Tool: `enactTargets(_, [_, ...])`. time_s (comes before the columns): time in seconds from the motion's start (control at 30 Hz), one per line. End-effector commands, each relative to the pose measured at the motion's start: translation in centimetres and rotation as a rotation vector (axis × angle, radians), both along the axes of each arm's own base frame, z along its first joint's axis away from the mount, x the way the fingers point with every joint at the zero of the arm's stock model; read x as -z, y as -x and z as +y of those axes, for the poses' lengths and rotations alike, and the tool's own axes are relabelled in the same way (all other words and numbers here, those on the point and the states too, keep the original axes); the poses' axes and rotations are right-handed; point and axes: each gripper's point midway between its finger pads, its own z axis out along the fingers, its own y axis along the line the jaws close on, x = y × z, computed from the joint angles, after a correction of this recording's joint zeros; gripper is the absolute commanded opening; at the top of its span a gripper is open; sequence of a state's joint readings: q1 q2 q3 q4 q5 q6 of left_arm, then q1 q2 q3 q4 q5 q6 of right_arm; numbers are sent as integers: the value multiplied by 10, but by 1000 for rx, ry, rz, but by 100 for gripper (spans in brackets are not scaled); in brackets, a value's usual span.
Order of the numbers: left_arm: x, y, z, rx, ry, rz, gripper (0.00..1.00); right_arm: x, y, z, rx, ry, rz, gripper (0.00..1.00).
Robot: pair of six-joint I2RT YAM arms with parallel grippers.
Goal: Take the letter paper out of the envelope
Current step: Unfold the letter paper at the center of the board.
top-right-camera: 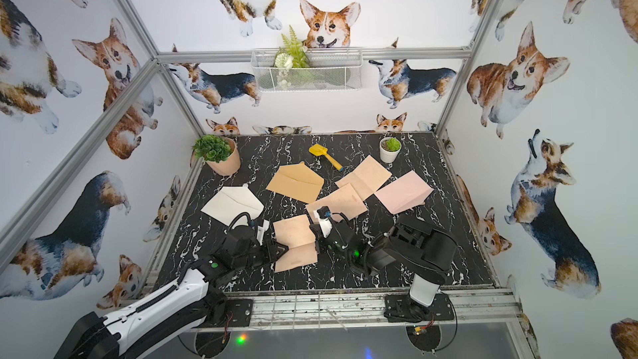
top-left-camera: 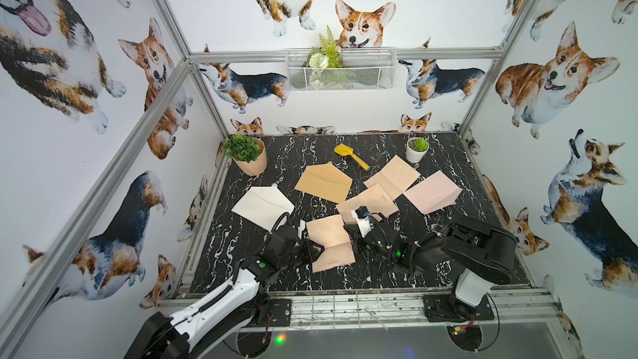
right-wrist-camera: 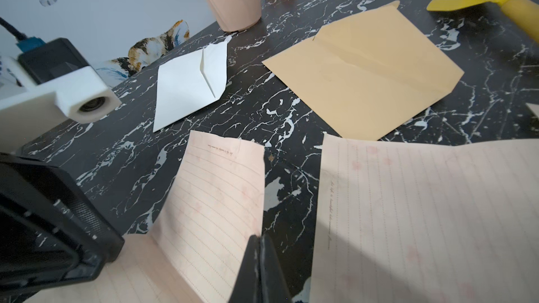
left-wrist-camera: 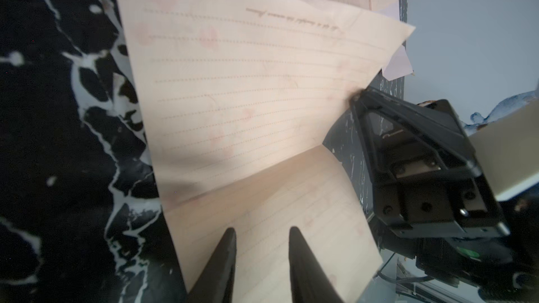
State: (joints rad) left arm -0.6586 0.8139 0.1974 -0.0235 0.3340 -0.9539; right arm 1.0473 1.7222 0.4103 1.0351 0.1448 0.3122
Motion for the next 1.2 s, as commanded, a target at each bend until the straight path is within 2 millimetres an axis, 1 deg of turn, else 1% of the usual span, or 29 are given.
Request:
enactTargets(0.0, [-4, -6, -5, -29, 6, -32, 33, -4, -6, -3, 32, -15, -37, 0])
enactTargets(0.1, [1, -5, -6, -28, -8, -31, 33, -5, -5, -5, 35, -21, -39, 0])
enactTargets(0.3, [30, -4, -1, -35, -84, -1, 34, -6, -2, -2, 19, -36, -21, 0])
enactTargets(0.37, [36, -4, -3, -24, -98, 11, 33, -5, -2, -2, 19, -37, -16, 0])
enactTargets(0.73, [62, -2, -26, 57, -148, 55, 28, 10, 0, -3, 16, -7, 15, 0])
enactTargets(0.87, [65, -3, -37, 77, -138, 59, 24, 13, -4, -6, 40, 30, 17, 0])
enactTargets(0.9, [65, -4, -38, 75, -137, 57, 23, 12, -5, -9, 52, 31, 13, 1])
enactTargets(0.93, [66, -4, -38, 71, -139, 54, 21, 11, -6, -13, 66, 35, 10, 5])
enactTargets(1.07, [62, -9, -37, 53, -148, 36, 20, 3, -6, -25, 98, 73, -4, 17])
enactTargets(1.17, [61, -10, -35, 52, -168, 31, 19, -4, -6, -33, 112, 121, -12, 29])
